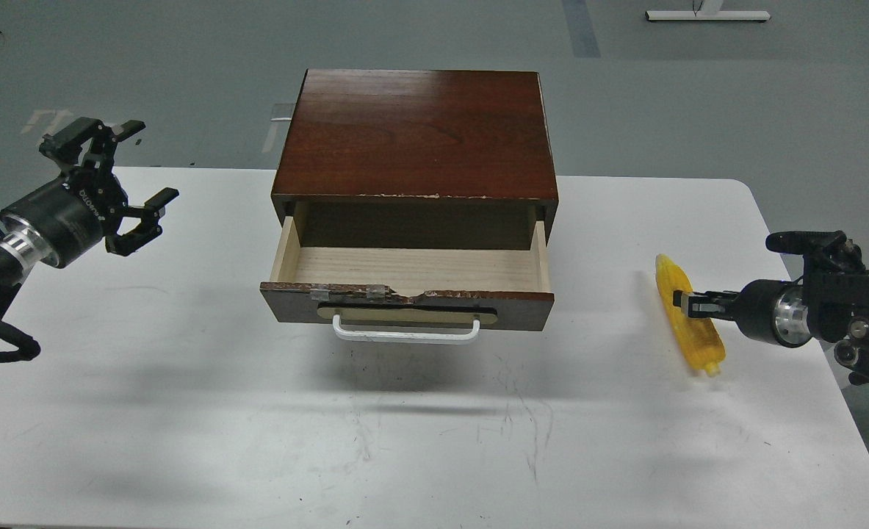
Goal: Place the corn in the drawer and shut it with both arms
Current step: 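Lift the corn with the right gripper and lower it into the open drawer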
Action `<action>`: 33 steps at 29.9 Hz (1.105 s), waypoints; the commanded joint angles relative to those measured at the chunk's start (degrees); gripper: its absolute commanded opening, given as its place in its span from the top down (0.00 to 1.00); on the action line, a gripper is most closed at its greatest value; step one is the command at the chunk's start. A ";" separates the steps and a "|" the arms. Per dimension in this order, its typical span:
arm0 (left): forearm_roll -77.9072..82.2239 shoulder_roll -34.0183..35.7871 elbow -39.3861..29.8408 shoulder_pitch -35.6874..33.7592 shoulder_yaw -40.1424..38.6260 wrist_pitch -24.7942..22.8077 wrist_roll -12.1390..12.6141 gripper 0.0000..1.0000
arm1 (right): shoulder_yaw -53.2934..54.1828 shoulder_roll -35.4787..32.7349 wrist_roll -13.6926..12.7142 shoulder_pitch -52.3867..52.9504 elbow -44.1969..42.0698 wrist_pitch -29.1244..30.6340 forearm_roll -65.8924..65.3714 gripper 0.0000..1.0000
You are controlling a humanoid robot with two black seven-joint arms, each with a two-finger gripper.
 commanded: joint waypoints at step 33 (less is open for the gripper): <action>0.00 2.40 0.17 0.79 0.00 0.43 -0.09 0.02 | -3.85 25.29 19.59 27.35 5.94 -14.24 -38.32 0.40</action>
